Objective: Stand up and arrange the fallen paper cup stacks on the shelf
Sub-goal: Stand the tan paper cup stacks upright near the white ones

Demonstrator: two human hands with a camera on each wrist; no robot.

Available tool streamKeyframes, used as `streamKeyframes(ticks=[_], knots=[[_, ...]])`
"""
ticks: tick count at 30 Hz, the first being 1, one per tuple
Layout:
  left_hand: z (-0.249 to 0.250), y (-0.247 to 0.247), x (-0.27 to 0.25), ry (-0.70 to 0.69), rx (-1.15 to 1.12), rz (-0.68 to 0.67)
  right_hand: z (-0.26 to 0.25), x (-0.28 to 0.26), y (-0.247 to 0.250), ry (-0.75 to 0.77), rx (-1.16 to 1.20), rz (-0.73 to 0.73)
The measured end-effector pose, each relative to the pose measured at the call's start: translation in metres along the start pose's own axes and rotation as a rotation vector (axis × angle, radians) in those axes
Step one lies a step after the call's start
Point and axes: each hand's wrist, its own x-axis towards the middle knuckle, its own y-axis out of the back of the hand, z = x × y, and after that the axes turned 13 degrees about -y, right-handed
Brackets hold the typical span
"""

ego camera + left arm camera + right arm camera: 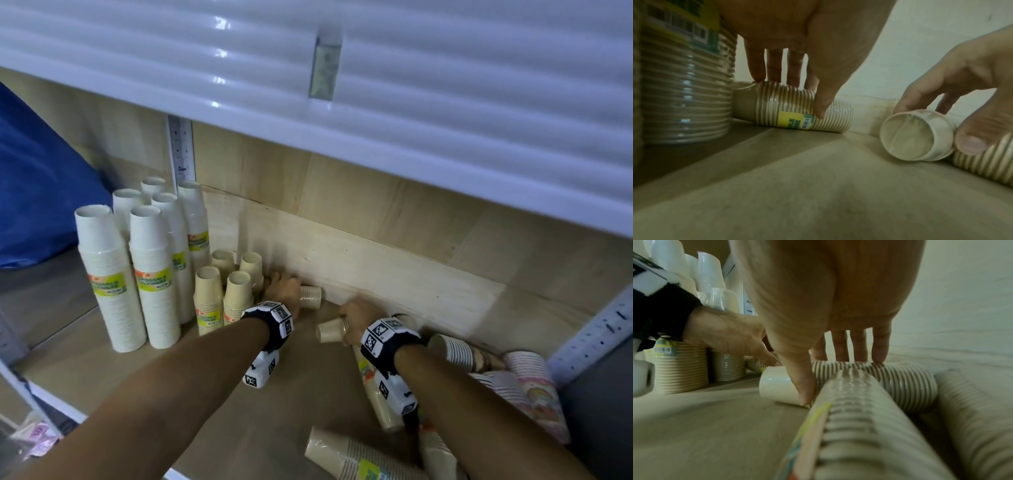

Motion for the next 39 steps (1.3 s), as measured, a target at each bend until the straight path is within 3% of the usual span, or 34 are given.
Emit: streamKeyframes(ticks=[20, 29, 39], knots=[[0.046, -0.001, -0.001, -0.178, -0.034, -0.012, 0.022, -0.009, -0.001, 0.012, -0.013, -0.007], [0.025, -0.003, -0.013, -0.043, -0.023, -0.09, 0.018, -0.01, -0.004, 0.002, -0.111, -0.011], [0.03, 0.014, -0.016, -0.067, 0.017, -0.127, 0.017, -0.015, -0.002, -0.033, -0.068, 0.0]])
